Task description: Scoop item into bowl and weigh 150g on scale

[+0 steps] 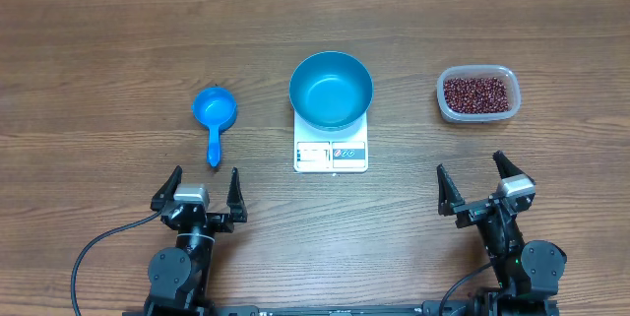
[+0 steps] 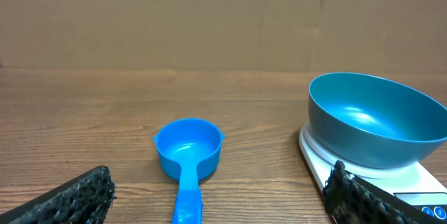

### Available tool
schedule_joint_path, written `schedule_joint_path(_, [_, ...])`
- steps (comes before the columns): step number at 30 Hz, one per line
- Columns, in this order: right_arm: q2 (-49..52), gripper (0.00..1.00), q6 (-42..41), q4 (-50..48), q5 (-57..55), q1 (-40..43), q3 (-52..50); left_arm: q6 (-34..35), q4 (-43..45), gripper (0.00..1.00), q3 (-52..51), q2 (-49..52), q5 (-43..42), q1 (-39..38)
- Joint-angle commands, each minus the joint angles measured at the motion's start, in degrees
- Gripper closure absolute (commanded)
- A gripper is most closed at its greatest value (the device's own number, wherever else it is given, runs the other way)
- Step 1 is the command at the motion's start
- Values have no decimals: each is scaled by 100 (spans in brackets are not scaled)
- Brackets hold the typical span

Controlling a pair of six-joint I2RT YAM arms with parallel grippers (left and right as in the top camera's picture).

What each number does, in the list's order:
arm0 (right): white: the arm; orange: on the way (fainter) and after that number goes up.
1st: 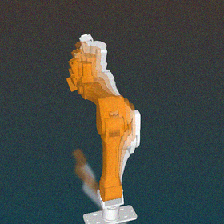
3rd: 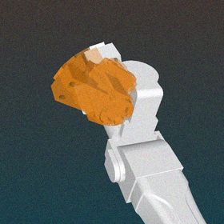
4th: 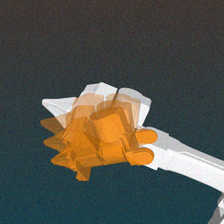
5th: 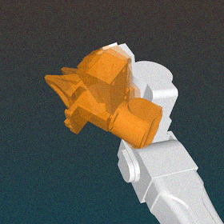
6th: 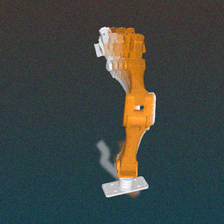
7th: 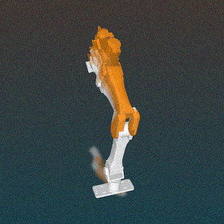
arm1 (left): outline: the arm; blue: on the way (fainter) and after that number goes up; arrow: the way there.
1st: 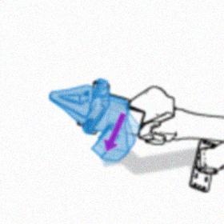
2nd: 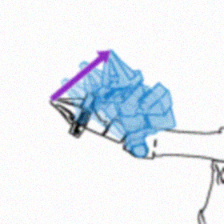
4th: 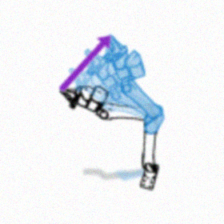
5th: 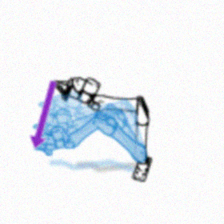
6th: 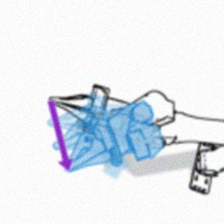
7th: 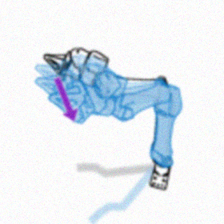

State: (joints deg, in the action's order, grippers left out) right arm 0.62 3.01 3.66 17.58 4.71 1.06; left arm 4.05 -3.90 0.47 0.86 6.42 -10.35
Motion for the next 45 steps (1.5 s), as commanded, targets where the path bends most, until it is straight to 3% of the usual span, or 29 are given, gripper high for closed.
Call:
schedule_joint_path(1, [-46, 0, 9, -35, -39, -20, -61, 229, -81, 1, 118, -61, -192, 68])
schedule_joint_path(4, [-46, 0, 7, -35, -42, -20, -61, 780, -584, 0, 605, -59, -245, 68])
schedule_joint_path(12, [-46, 0, 9, -35, -39, -20, -61, 1259, -3104, 0, 2844, 623, -243, 68])
schedule_joint_path(28, [-46, 0, 7, -35, -39, -20, -61, 1484, -7569, 1, 8677, 6002, -907, 68])
schedule_joint_path(31, [-46, 0, 9, -35, -42, -20, -61, 1480, -7855, 0, 9339, 6754, -988, 68])
schedule_joint_path(36, [-46, 0, 9, -35, -39, -20, -61, 1349, -7462, 0, 9569, 7578, -828, 68])
schedule_joint_path(37, [-46, 0, 9, -35, -39, -20, -61, 1274, -7427, 2, 9569, 7694, -728, 70])
schedule_joint_path(40, [-46, 0, 9, -35, -39, -20, -61, 1263, -7440, 36, 9569, 8113, -208, 70])
schedule_joint_path(41, [-46, 0, 7, -33, -39, -20, -61, 1263, -7493, 66, 9567, 8249, -90, 70])
schedule_joint_path(42, [-46, 0, 9, -35, -42, -20, -61, 1263, -7534, 75, 9567, 8365, 7, 70])
schedule_joint_path(43, [-46, 0, 9, -33, -42, -20, -61, 1261, -7584, 73, 9565, 8489, 94, 70])
schedule_joint_path(44, [-46, 0, 9, -35, -39, -20, -61, 1261, -7646, 56, 9558, 8651, 188, 70])
schedule_joint_path(45, [-46, 0, 9, -33, -39, -20, -61, 1231, -7667, 50, 9547, 8778, 212, 72])
